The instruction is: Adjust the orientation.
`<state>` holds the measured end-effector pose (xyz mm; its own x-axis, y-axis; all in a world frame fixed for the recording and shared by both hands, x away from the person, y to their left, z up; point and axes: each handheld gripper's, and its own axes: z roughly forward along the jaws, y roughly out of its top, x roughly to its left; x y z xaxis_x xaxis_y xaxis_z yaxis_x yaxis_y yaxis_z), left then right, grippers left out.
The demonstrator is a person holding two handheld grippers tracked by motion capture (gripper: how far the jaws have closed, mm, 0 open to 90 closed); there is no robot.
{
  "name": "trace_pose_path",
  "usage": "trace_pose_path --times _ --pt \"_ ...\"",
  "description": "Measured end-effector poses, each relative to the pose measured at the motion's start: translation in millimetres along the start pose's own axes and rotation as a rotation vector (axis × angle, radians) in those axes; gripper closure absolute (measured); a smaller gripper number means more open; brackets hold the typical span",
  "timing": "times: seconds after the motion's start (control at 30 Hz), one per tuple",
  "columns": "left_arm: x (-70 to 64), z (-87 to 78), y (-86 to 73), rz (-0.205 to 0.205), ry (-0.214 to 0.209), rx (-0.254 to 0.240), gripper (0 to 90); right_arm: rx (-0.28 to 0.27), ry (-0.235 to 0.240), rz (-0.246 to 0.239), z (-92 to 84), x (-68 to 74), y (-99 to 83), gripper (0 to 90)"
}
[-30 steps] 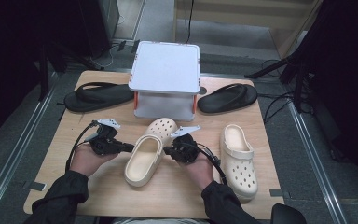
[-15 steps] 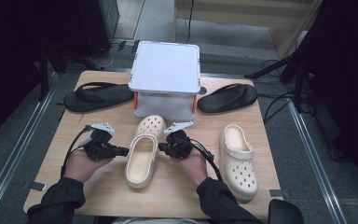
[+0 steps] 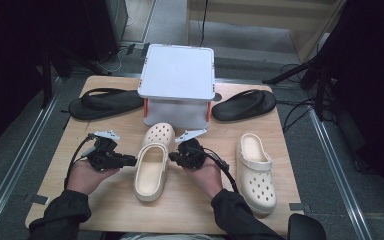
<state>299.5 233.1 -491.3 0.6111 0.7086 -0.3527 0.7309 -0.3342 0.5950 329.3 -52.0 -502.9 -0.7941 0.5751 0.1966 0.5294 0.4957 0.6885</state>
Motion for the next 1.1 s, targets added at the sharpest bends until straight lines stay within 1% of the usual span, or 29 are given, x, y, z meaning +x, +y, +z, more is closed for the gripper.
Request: trace_pose_path --times 0.03,0.07,0.13,0.2,0.27,0.3,0.33,0.4,0.43,0.5,0.57,0.63,0.7,0.73,0.77,0.83,0.9,0.93,1.03,1.07,1.1 --pt "0.1 -1.0 1.0 0.005 0.005 -0.005 71.5 -0.003 -0.002 -0.006 -2.3 -0.3 -0.1 90.0" --pt "0.1 -1.3 2.1 0.017 0.017 0.001 68.6 -0.006 -0.003 -0.010 -5.5 -0.3 -0.4 89.7" --pt "-0.3 -1.6 3.2 0.041 0.030 0.004 62.9 -0.018 -0.006 -0.017 -13.5 -0.3 -1.8 86.2" --pt "1.0 -1.9 4.0 0.053 0.033 0.008 58.2 -0.043 0.010 -0.006 -21.9 -1.5 -4.6 82.2" --pt "2.1 -3.1 4.2 0.053 0.043 0.009 54.7 -0.056 0.020 0.005 -29.0 -3.1 -7.9 77.1" --pt "2.8 -4.1 4.0 0.053 0.045 0.001 52.4 -0.062 0.021 0.004 -31.2 -4.2 -9.4 73.5" --pt "4.1 -5.9 3.7 0.050 0.040 -0.015 50.4 -0.067 0.021 -0.001 -32.7 -5.6 -10.8 72.2" --pt "7.2 -11.0 3.8 0.038 0.031 -0.055 47.6 -0.059 0.032 0.004 -34.6 -9.3 -12.8 69.7" --pt "8.1 -12.9 3.7 0.028 0.032 -0.074 46.8 -0.050 0.038 0.018 -36.1 -10.8 -13.3 68.1" --pt "9.4 -15.1 4.0 0.026 0.038 -0.092 46.5 -0.047 0.058 0.040 -40.5 -13.2 -14.6 67.5" --pt "8.7 -16.0 5.1 0.034 0.039 -0.091 46.4 -0.056 0.058 0.043 -47.6 -12.9 -16.1 66.4" --pt "9.2 -17.4 6.7 0.043 0.045 -0.089 46.7 -0.072 0.045 0.025 -55.2 -12.4 -18.5 62.7" --pt "10.2 -17.3 7.9 0.030 0.039 -0.086 47.0 -0.098 0.032 -0.007 -62.9 -13.1 -24.1 62.1" --pt "10.5 -16.8 8.4 0.028 0.039 -0.080 47.1 -0.103 0.025 -0.010 -66.3 -13.5 -26.6 62.2" --pt "10.8 -16.3 8.8 0.028 0.041 -0.076 47.2 -0.099 0.023 0.000 -69.7 -14.0 -28.1 62.5" --pt "10.9 -15.4 10.1 0.031 0.039 -0.066 47.5 -0.095 0.036 0.020 -75.5 -14.6 -29.6 63.2" --pt "10.5 -14.8 11.4 0.034 0.036 -0.068 47.4 -0.100 0.035 0.009 -79.7 -14.8 -30.7 63.3" --pt "10.0 -14.5 11.9 0.034 0.035 -0.069 47.3 -0.093 0.035 0.010 -83.6 -15.2 -32.1 63.2" --pt "11.1 -12.1 14.1 0.045 0.032 -0.056 46.9 -0.093 0.028 0.007 -88.1 -15.9 -32.9 63.3" --pt "11.6 -10.5 14.8 0.047 0.034 -0.050 47.0 -0.095 0.029 0.003 -90.7 -16.6 -33.3 63.3" --pt "12.1 -9.3 15.4 0.058 0.045 -0.045 47.0 -0.100 0.027 0.003 -93.1 -17.4 -34.0 63.3"
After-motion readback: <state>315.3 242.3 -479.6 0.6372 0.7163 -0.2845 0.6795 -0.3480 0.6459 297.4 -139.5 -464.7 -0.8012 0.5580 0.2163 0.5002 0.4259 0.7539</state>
